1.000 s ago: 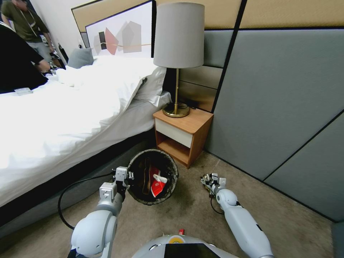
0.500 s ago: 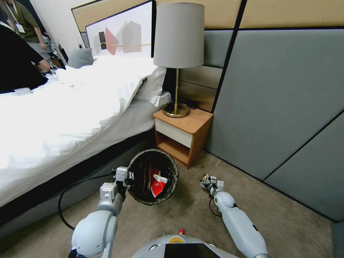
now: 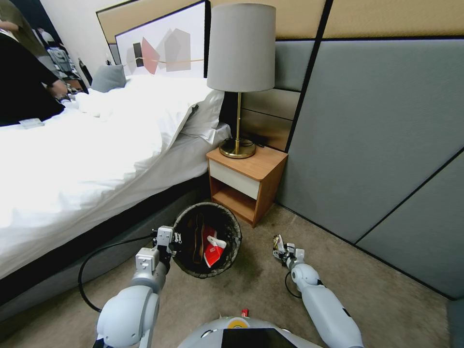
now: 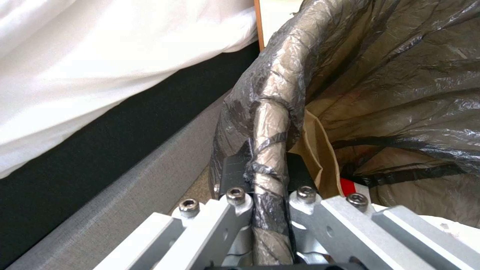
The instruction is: Pick up the trash bin, then pick up the garbage from the floor and place it into the trash bin.
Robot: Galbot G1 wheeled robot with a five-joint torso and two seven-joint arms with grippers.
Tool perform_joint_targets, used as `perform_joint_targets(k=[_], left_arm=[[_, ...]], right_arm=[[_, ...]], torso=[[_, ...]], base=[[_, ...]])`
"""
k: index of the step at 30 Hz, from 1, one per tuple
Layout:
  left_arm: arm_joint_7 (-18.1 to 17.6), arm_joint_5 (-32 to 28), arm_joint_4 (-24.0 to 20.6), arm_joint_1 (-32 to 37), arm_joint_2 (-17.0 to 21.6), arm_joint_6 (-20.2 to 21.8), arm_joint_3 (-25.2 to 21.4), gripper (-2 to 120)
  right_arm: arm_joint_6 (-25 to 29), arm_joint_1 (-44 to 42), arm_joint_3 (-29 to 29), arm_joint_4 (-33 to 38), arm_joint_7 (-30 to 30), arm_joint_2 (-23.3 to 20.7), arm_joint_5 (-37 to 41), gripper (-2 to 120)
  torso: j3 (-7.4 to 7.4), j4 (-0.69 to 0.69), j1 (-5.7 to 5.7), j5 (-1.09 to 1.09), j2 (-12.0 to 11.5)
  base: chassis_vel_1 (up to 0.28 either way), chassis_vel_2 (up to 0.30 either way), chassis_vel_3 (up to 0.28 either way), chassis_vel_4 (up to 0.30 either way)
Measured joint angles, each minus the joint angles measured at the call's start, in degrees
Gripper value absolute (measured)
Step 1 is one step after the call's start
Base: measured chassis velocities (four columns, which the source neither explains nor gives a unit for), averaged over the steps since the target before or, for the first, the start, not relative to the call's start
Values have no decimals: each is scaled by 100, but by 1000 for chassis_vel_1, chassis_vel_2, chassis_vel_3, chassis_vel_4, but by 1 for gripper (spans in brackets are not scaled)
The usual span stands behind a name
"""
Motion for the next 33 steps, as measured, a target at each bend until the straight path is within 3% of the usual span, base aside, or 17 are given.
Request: perform_joint_targets(k=[5, 6, 9, 15, 19, 21, 23, 24, 27, 28, 33], left_arm=[[10, 66, -10, 33, -30, -15, 33, 1], [16, 93, -19, 51, -41, -24, 49, 1], [20, 113, -30, 66, -50, -31, 55, 1], [30, 151, -87, 107, -58, -41, 62, 1], [33, 159, -93, 107, -59, -42, 70, 1], [37, 171, -93, 96, -60, -44, 89, 1], [38, 172, -93, 94, -60, -44, 94, 1], [41, 173, -93, 91, -60, -44, 102, 1], [43, 175, -93, 90, -60, -44, 105, 1], [45, 175, -93, 90, -55, -45, 105, 1], [52, 165, -109, 76, -20, -44, 89, 1]], right_arm=[[32, -19, 1, -2, -13, 15, 0, 90], [42, -35, 1, -3, -27, 21, 0, 82], [51, -59, 1, -3, -47, 23, 0, 75], [87, -109, 33, 4, -74, 20, -4, 49], [99, -129, 59, 3, -78, 24, -5, 40], [113, -167, 109, 3, -80, 27, -6, 27], [116, -173, 119, 3, -81, 26, -5, 25], [131, -187, 147, 3, -84, 19, -5, 17], [147, -197, 168, -3, -87, 15, -5, 11], [163, -217, 191, -6, -91, 15, -5, 3], [210, -238, 243, 60, -82, 50, -58, 0]], torso=[[0, 0, 0, 0, 0], [0, 0, 0, 0, 0], [0, 0, 0, 0, 0], [0, 0, 0, 0, 0], [0, 0, 0, 0, 0], [0, 0, 0, 0, 0], [0, 0, 0, 0, 0], [0, 0, 0, 0, 0], [0, 0, 0, -1, 0], [0, 0, 0, 0, 0], [0, 0, 0, 1, 0]], base=[[0, 0, 0, 0], [0, 0, 0, 0], [0, 0, 0, 0], [0, 0, 0, 0], [0, 0, 0, 0], [0, 0, 0, 0], [0, 0, 0, 0], [0, 0, 0, 0], [0, 0, 0, 0], [0, 0, 0, 0], [0, 0, 0, 0]])
